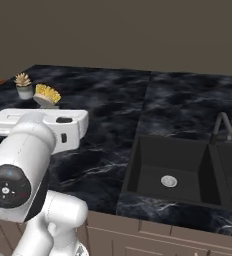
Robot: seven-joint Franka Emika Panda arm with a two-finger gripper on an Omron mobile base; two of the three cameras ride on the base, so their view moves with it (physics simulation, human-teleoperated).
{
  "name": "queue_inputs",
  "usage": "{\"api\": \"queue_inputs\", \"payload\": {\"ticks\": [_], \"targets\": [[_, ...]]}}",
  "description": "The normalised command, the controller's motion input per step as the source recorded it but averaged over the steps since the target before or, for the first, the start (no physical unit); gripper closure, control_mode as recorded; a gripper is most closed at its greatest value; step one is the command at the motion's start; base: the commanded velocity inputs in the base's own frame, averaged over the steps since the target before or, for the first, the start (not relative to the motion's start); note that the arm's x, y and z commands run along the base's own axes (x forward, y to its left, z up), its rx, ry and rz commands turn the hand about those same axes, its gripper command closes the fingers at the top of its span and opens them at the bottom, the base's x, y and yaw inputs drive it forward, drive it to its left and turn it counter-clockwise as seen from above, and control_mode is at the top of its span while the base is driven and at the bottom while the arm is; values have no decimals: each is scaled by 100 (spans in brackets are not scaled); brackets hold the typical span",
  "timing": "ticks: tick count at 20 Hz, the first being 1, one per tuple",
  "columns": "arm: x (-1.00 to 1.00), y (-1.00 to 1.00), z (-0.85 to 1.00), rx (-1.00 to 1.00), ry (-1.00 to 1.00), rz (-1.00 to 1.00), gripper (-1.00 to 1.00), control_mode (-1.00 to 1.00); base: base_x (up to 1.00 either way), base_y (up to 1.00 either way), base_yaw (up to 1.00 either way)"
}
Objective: Grab the spray bottle from the cabinet, then place it next to the cutting board for sanitizing. Then grab the dish brush from the countertop next to the sink and place it next to the cutting board.
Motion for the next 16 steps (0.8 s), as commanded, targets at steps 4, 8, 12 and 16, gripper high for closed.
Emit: {"api": "queue_inputs", "payload": {"ticks": [4,8,12,16], "targets": [[0,0,0,0,0,0,100,100,-55,-23,-14],[0,0,0,0,0,0,100,100,-100,-45,-18],[0,0,0,0,0,0,100,100,-63,-73,-49],[0,0,0,0,0,0,100,100,0,-9,-97]]}}
